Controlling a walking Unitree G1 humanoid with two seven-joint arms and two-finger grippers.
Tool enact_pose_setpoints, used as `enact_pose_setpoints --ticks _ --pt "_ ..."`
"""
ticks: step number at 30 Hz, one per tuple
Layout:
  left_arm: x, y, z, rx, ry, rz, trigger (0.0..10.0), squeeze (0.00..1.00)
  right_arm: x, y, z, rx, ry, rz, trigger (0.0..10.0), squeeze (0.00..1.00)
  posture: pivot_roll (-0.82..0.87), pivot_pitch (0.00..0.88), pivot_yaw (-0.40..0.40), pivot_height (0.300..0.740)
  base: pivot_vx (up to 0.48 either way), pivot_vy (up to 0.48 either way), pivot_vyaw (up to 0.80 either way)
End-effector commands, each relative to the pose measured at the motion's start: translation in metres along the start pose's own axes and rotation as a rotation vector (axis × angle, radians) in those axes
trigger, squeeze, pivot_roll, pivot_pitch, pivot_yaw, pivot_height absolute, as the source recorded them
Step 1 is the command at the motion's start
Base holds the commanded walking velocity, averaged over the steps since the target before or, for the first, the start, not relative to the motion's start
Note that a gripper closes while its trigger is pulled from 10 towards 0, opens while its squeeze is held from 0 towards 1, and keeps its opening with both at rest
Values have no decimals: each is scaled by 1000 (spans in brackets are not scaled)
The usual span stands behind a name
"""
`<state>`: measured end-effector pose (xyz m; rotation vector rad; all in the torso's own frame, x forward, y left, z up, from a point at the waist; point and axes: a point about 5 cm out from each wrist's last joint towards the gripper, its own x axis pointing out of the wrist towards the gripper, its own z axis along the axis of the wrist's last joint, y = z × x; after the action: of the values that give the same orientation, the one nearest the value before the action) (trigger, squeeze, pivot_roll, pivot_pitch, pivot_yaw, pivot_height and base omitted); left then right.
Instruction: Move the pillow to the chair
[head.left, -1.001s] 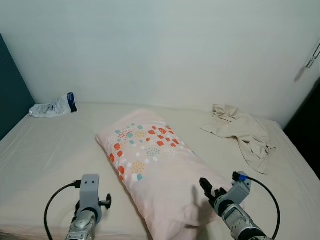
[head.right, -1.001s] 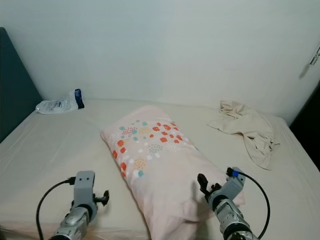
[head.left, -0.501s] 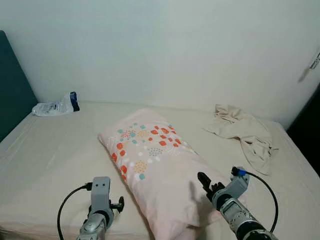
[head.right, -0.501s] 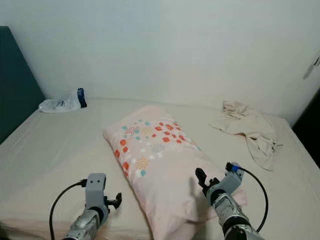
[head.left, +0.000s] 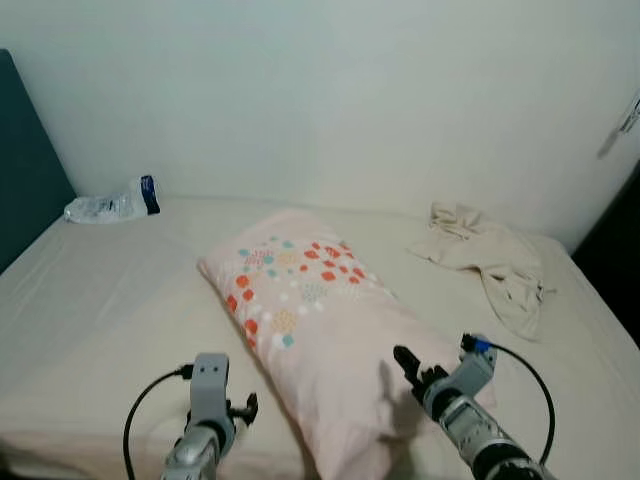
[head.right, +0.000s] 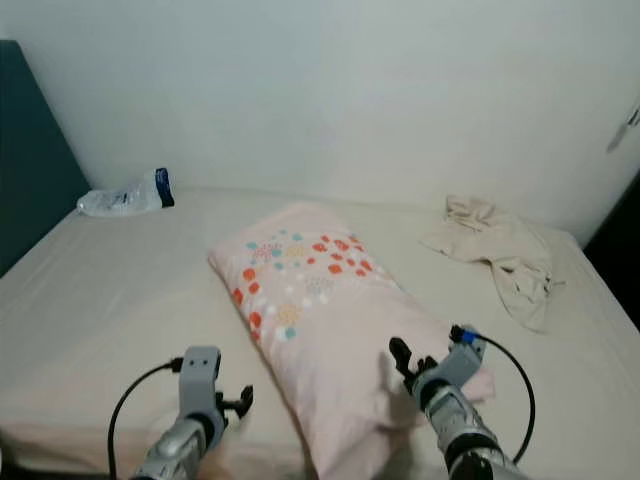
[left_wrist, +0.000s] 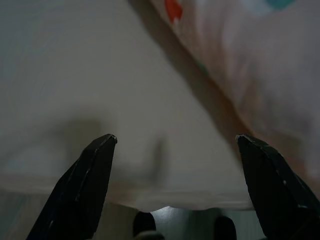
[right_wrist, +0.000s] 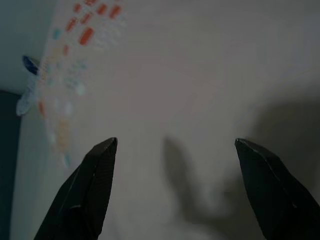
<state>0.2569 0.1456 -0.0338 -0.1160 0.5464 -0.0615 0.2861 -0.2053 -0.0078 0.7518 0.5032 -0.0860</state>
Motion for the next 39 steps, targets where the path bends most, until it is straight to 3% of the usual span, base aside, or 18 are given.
enact_pose_setpoints --ticks 1,17,23,31,32,34,39 --pt "0 -4 -3 -5 12 -14 10000 0 0 -2 -2 2 13 -27 10000 0 54 0 -35 625 0 0 0" --pt "-1 -4 -2 -21 -6 -23 10000 0 -5 -14 17 35 -81 -65 10000 0 60 0 -18 582 0 0 0" --pt "3 -4 13 -58 -75 -40 10000 0 0 1 28 72 -151 40 10000 0 83 1 -2 582 0 0 0" --pt "2 -3 13 -50 -89 -55 10000 0 5 38 34 72 -168 401 10000 0 90 24 6 582 0 0 0" --pt "2 -3 13 -50 -89 -55 10000 0 5 38 34 72 -168 401 10000 0 90 24 6 582 0 0 0" --pt "1 -4 11 -50 -84 -59 10000 0 3 45 36 66 -152 518 10000 0 88 27 6 582 0 0 0" --pt "1 -5 9 -50 -80 -62 10000 0 2 47 36 53 -134 575 10000 0 86 28 7 582 0 0 0"
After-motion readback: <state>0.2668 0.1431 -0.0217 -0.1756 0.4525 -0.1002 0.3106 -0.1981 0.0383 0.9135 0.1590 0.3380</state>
